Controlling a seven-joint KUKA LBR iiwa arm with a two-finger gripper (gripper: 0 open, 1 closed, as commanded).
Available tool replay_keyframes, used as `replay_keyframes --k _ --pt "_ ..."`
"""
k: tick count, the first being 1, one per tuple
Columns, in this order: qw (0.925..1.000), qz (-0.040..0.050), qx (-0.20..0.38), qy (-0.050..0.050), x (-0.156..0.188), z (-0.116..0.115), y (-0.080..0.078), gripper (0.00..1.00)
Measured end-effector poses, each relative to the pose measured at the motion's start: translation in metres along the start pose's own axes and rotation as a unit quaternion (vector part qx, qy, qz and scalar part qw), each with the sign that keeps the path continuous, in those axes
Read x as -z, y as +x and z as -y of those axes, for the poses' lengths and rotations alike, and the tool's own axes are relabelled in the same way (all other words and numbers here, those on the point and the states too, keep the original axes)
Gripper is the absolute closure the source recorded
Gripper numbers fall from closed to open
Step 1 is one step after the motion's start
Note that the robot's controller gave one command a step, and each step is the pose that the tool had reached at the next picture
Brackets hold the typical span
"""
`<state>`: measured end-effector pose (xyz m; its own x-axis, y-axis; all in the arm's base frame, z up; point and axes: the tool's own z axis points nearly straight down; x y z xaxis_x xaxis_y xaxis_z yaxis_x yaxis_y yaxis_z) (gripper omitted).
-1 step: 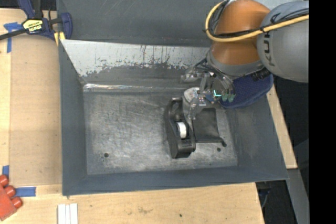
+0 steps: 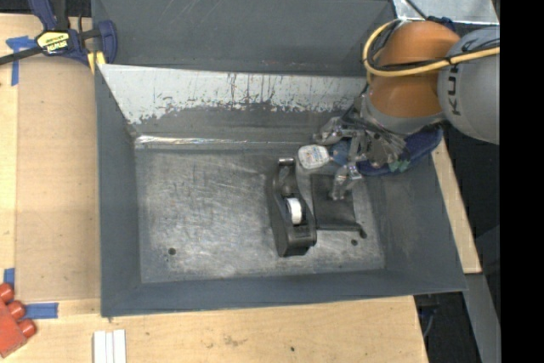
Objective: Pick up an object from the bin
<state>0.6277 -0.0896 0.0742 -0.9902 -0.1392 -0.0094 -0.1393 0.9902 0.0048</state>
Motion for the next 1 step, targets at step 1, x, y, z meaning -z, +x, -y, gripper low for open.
replay_keyframes --k 1 --pt "1.0 -0.0031 0.001 0.001 0.0012 -0.001 -0.001 0.0"
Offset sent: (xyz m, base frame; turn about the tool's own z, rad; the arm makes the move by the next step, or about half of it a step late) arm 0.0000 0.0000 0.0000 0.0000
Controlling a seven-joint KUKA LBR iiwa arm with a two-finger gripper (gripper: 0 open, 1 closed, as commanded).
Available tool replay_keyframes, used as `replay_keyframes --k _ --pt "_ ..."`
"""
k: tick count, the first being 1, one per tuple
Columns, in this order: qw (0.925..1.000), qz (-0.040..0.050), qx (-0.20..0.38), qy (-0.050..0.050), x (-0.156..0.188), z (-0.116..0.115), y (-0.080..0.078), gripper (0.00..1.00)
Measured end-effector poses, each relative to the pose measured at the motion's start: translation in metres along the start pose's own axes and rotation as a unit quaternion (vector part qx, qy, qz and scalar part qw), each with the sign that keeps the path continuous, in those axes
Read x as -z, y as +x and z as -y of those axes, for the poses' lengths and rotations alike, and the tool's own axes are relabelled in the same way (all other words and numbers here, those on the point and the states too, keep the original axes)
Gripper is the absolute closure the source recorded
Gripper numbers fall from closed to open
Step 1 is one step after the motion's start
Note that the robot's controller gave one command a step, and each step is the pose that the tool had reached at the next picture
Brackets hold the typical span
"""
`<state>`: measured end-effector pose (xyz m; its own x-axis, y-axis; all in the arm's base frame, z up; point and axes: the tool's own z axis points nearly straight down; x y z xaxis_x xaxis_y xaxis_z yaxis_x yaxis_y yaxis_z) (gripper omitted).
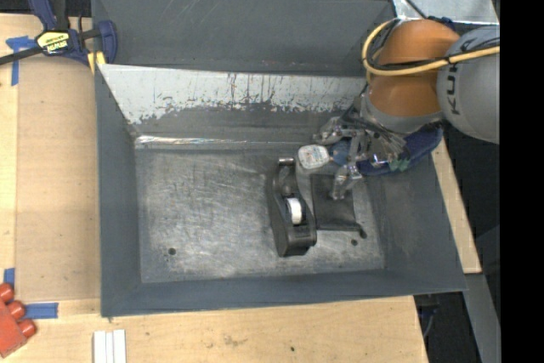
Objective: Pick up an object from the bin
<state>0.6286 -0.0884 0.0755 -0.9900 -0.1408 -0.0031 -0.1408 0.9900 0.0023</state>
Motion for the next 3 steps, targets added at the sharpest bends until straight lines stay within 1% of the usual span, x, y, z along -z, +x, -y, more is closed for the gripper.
replay_keyframes --k 3 --pt "1.0 -0.0001 0.0 0.001 0.0003 -0.0005 -0.0004 0.0"
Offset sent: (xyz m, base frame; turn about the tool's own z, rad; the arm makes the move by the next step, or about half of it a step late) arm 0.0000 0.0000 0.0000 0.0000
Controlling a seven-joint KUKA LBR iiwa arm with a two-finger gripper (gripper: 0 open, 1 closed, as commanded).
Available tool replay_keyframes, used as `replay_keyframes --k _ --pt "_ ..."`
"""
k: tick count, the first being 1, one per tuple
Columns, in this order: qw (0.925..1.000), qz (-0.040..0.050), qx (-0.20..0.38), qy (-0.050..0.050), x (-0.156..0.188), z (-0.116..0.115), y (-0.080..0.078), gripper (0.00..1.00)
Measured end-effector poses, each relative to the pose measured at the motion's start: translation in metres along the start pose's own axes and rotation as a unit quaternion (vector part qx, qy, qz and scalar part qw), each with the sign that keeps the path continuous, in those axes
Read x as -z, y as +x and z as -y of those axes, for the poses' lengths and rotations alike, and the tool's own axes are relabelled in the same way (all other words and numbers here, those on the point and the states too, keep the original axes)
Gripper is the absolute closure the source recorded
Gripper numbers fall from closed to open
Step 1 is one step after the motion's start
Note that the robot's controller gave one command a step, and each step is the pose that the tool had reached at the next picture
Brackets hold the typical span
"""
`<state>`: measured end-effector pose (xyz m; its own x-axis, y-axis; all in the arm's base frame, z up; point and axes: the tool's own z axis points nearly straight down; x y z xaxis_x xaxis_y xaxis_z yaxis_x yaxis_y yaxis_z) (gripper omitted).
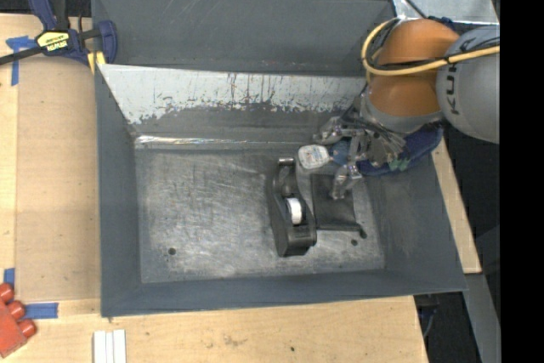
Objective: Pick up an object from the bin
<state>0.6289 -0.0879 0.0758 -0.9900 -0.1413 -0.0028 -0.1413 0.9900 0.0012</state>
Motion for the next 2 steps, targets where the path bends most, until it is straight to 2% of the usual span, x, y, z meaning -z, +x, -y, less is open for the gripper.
replay_keyframes --k 1,2 --pt "1.0 0.0034 0.0 0.001 0.0027 0.001 -0.0024 1.0" --pt "1.0 0.0034 -0.001 0.001 0.005 0.0019 -0.004 1.0"
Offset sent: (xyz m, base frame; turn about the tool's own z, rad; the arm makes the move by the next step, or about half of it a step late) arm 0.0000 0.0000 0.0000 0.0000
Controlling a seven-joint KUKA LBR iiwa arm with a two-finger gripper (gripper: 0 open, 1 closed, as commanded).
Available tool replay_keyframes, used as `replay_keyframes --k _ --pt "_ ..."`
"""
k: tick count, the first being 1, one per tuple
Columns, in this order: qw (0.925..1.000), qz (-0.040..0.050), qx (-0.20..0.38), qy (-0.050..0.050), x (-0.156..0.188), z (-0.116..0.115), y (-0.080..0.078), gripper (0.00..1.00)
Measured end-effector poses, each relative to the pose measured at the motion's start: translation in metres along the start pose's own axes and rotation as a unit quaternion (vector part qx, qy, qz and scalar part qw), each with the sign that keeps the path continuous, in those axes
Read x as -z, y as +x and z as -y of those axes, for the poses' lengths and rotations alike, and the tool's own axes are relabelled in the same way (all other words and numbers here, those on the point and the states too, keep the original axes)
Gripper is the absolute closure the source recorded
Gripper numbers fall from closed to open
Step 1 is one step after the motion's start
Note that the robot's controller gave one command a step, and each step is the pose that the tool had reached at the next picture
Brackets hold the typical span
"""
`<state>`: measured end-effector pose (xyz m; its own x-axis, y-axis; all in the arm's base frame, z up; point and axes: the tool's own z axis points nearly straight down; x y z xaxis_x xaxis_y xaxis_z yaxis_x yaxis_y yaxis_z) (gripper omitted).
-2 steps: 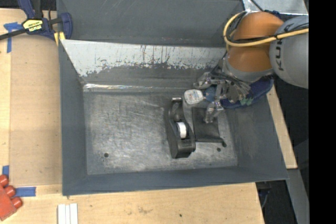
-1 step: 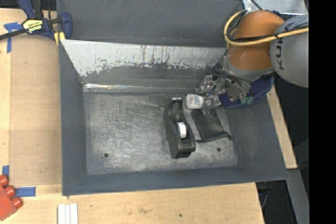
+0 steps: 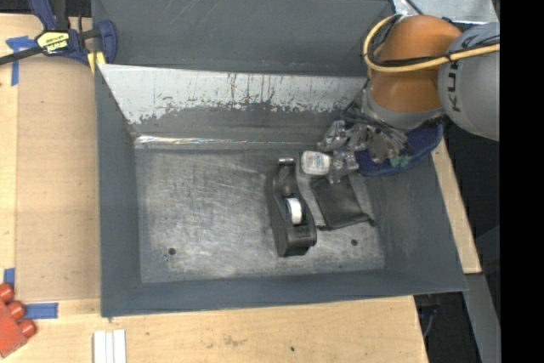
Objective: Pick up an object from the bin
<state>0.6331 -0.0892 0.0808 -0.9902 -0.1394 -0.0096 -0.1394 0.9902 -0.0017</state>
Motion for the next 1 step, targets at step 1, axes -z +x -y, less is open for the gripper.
replay_keyframes --k 1 --pt "1.0 -0.0004 0.0 0.0 0.0391 0.0007 -0.0021 1.0"
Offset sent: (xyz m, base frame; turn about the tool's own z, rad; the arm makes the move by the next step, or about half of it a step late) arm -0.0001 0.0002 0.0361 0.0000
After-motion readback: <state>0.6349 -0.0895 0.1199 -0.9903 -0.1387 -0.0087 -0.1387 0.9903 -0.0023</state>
